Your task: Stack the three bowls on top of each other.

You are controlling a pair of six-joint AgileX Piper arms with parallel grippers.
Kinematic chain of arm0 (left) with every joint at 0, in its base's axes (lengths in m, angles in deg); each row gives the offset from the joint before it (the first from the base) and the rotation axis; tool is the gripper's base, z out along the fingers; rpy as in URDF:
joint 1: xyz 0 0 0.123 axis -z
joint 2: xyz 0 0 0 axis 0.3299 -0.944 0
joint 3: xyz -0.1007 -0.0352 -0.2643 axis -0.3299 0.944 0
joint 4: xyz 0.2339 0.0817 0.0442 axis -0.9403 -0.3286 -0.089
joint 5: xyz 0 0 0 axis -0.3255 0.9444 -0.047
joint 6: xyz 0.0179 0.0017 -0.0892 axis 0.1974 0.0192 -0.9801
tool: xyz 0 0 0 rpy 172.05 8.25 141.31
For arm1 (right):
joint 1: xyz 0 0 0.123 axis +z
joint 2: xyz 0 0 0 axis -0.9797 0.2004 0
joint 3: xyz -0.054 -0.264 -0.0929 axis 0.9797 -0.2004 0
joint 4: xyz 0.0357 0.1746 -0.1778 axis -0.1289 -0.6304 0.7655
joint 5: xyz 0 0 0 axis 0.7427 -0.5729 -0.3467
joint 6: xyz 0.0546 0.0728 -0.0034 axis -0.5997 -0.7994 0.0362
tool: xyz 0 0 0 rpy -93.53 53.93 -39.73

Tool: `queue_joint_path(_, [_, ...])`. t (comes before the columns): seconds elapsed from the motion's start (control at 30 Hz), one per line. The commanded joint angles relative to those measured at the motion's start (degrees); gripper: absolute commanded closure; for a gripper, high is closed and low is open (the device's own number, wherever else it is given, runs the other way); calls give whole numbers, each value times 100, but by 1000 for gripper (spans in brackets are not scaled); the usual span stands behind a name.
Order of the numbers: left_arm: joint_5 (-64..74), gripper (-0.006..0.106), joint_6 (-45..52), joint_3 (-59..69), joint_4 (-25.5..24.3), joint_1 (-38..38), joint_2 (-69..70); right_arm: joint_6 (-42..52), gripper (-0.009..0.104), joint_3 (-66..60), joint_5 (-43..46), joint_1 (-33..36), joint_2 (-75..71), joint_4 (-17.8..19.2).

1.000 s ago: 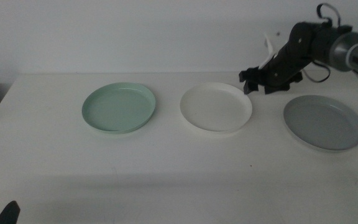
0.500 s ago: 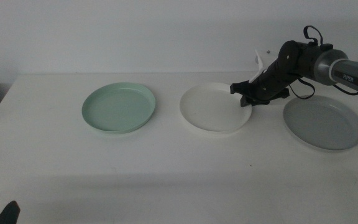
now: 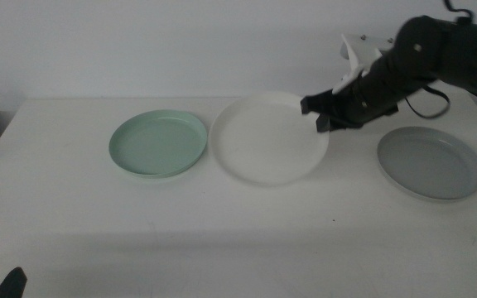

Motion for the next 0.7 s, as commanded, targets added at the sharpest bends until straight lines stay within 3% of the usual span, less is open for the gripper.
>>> queue_joint_path(0.0, [-402,-3,-47,-27,50,3,-27,36,96,-583,477,189,-820,-94])
queue_joint_path(0.3, [-402,-3,-47,-27,50,3,-27,-256,96,-2786,1365,1010,-1844,-245])
queue_joint_path(0.67, [-402,-3,-47,-27,50,3,-27,-449,96,-3670,1951,1139,-1483,-373])
